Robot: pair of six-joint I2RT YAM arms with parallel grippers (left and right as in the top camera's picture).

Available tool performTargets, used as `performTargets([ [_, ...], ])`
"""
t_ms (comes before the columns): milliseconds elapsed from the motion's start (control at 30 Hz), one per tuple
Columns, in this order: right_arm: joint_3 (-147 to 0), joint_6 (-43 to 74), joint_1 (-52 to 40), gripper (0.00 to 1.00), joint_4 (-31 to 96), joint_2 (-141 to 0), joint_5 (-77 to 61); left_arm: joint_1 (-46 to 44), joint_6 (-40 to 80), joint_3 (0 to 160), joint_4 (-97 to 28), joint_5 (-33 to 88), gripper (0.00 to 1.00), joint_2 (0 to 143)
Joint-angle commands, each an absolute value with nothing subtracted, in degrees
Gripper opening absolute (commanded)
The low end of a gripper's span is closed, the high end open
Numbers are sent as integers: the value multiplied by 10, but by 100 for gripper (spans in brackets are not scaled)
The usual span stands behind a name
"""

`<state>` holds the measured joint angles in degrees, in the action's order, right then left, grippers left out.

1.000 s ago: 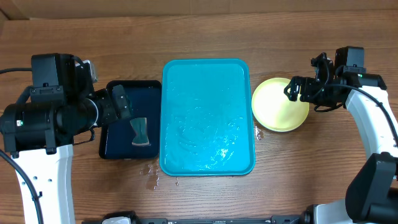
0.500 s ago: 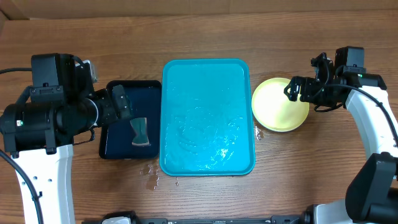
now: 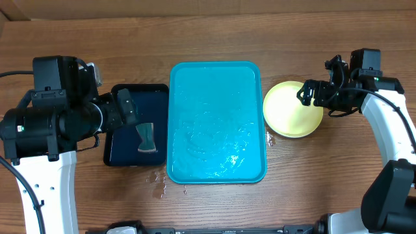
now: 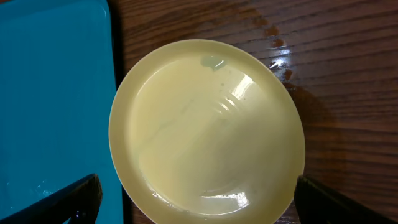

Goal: Clean dirty plates on tray and stack at the side

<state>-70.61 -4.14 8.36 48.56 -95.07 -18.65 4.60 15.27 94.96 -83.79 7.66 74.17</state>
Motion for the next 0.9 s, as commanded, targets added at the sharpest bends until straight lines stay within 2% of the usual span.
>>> performTargets([
  [0,-724,-45,83,100,483,-935,-190,45,159,951,-837,74,100,743],
  [367,-724,-48,83,100,450,-935,-67,45,159,951,-837,74,100,743],
  [667,-724,-47,83,100,442,-935,-61,45,159,951,-837,74,100,743],
  [867,-725,-46,77,100,395,-924,-131,45,159,951,-837,74,100,743],
])
